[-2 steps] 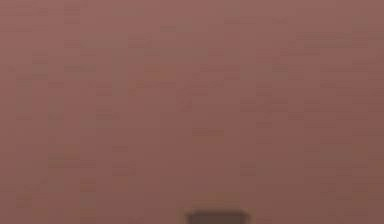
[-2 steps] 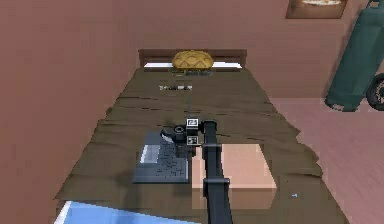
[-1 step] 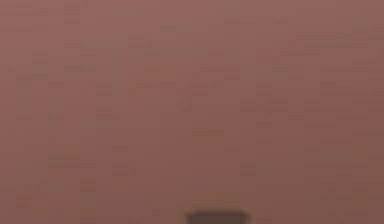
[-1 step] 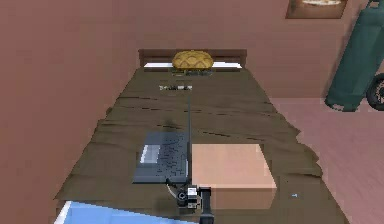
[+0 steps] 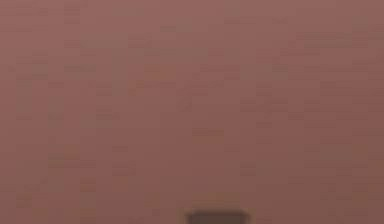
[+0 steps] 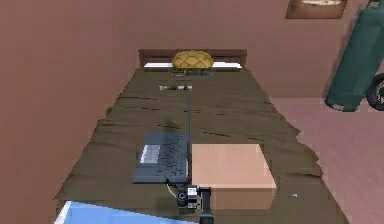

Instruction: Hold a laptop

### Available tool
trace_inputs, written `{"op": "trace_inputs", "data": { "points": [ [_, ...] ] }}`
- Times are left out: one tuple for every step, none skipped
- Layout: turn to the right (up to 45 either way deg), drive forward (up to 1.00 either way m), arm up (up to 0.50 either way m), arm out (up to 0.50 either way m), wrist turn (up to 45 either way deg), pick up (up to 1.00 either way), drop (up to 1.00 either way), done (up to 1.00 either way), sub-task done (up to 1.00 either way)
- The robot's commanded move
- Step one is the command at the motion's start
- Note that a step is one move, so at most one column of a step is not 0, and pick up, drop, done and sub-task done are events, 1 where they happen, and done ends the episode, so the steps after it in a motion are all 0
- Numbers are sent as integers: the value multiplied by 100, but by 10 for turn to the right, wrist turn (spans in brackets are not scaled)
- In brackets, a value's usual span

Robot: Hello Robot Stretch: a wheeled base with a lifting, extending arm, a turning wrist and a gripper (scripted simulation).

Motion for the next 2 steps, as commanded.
{"op": "trace_inputs", "data": {
  "points": [
    [0,0,10,0,0,0,0,0,0],
    [0,0,0,0,0,0,0,100,0]
  ]
}}
